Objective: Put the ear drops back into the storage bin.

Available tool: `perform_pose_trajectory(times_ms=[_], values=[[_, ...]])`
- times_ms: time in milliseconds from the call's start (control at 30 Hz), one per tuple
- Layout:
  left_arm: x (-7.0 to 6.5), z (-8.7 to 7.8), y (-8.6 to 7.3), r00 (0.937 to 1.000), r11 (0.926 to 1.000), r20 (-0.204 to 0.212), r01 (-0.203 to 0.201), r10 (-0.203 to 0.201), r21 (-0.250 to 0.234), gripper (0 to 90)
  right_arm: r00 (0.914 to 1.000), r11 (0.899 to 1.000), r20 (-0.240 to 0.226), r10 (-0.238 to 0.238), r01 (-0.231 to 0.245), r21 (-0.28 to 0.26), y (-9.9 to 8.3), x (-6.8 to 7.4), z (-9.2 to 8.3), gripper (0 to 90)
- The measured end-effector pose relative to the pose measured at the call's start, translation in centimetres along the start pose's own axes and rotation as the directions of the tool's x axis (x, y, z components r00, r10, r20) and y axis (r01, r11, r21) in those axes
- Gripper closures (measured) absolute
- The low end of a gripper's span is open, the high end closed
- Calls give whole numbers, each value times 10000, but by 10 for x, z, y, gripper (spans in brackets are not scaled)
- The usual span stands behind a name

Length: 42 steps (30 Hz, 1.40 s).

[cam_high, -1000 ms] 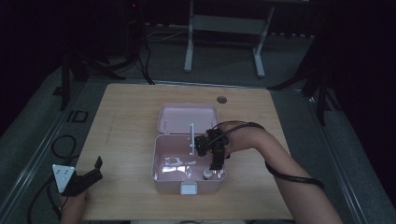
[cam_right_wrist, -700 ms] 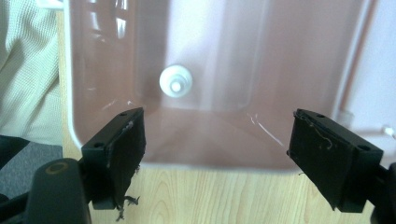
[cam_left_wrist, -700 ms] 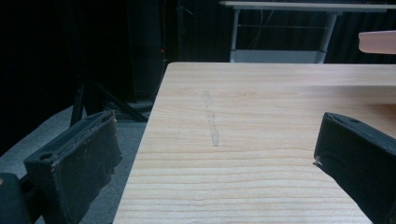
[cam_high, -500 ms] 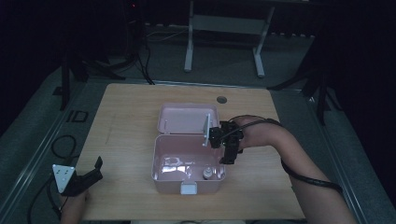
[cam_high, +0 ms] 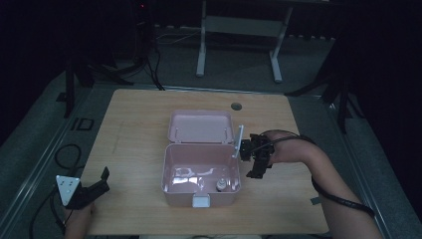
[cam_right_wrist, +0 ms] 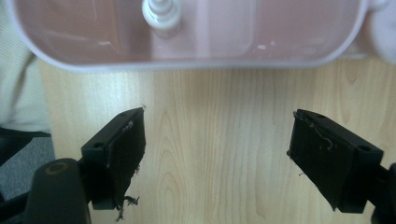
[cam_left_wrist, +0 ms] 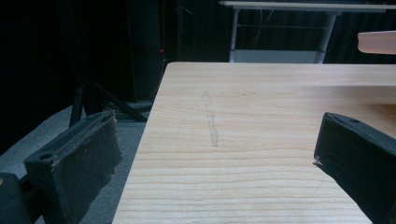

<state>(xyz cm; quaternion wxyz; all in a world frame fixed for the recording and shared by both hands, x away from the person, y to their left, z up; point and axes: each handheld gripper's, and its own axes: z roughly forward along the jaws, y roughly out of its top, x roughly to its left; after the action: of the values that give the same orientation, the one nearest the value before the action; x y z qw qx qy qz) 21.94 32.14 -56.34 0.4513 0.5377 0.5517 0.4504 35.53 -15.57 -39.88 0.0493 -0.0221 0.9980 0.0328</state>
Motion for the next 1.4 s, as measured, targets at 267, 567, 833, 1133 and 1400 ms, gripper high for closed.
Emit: perform_pose_trajectory(times_ms=[267,567,833,1133,1400], values=[[0,0,0,10000,10000,-8,-3,3,25,5,9954,9959,338,895,-891,-143,-28,-3,30,182],[0,0,0,10000,10000,-15,11,-11,22,5,9778,9752,492,2038,-1983,-983,-53,-4,67,182],[0,0,0,10000,10000,-6,22,-22,29,5,9402,9319,887,3288,-3078,-1917,-72,-2,89,166],[0,0,0,10000,10000,-21,21,-21,29,5,8697,8438,1299,4763,-4105,-3457,-97,2,100,144],[0,0,0,10000,10000,-23,36,-36,41,5,7710,7541,2041,6033,-4681,-4606,-118,6,107,140]])
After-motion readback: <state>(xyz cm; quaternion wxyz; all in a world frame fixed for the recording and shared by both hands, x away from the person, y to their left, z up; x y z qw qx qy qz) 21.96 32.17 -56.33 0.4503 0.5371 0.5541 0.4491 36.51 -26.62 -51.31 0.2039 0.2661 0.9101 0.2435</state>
